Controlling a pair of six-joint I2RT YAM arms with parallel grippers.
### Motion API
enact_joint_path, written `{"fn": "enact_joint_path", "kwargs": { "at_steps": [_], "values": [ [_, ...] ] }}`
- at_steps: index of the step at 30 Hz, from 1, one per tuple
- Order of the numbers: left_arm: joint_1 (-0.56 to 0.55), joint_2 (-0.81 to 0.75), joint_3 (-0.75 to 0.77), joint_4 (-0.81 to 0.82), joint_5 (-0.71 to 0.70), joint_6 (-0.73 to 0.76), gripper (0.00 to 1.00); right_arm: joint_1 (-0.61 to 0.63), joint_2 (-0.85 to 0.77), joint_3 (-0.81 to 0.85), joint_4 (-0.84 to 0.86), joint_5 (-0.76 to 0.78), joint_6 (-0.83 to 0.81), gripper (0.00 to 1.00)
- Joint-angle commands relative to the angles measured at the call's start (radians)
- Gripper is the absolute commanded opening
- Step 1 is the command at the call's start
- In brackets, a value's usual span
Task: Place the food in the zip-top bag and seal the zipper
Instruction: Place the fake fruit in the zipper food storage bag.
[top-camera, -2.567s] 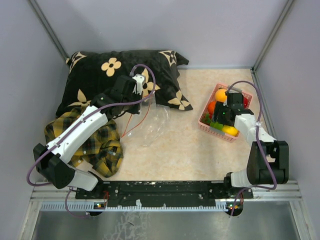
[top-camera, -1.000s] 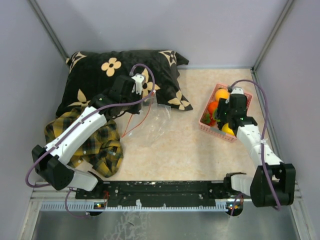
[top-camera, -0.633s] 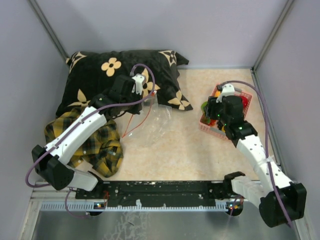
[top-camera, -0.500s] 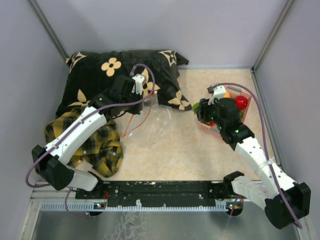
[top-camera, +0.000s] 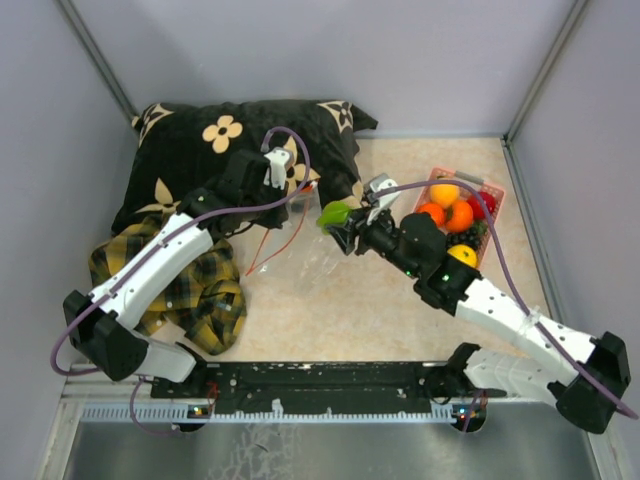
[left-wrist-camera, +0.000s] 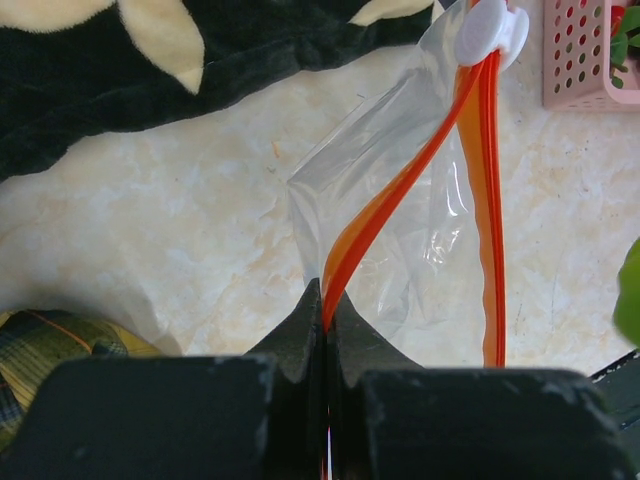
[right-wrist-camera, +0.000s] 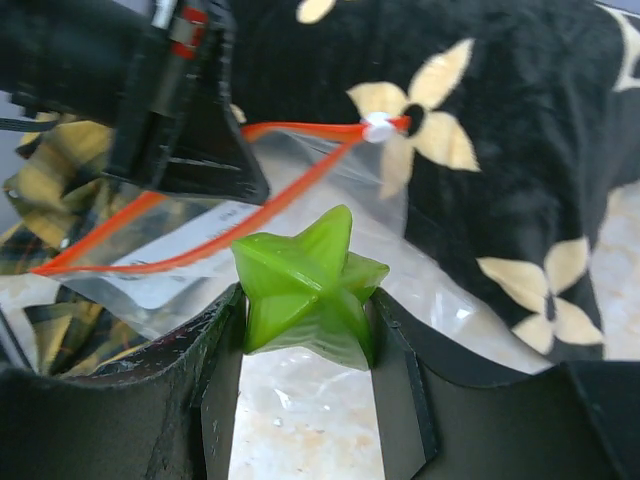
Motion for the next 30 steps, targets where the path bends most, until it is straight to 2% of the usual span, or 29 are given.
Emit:
{"fn": "enact_joint_path", "kwargs": {
  "at_steps": [1, 9, 17, 26, 30],
  "values": [
    [0.006, -0.025, -0.008, 0.024, 0.022, -0.016, 0.00, 0.071, 0.049, 0.082, 0.193, 0.012, -0.015, 0.02],
    [0.006, -0.027, -0.018, 0.038, 0.029, -0.041, 0.00, 0.136, 0.132, 0.084, 0.393, 0.084, 0.071, 0.00],
    [0.006, -0.043, -0.032, 0.060, 0.042, -0.068, 0.00, 0.139, 0.226, 0.103, 0.431, 0.095, 0.146, 0.00],
    [0.006, -0.059, -0.037, 0.065, 0.038, -0.071, 0.00, 0.139, 0.268, 0.145, 0.247, 0.251, 0.122, 0.00],
    [0.006, -0.059, -0.038, 0.069, 0.063, -0.074, 0.00, 0.140, 0.279, 0.148, 0.218, 0.233, 0.098, 0.00]
  ]
}}
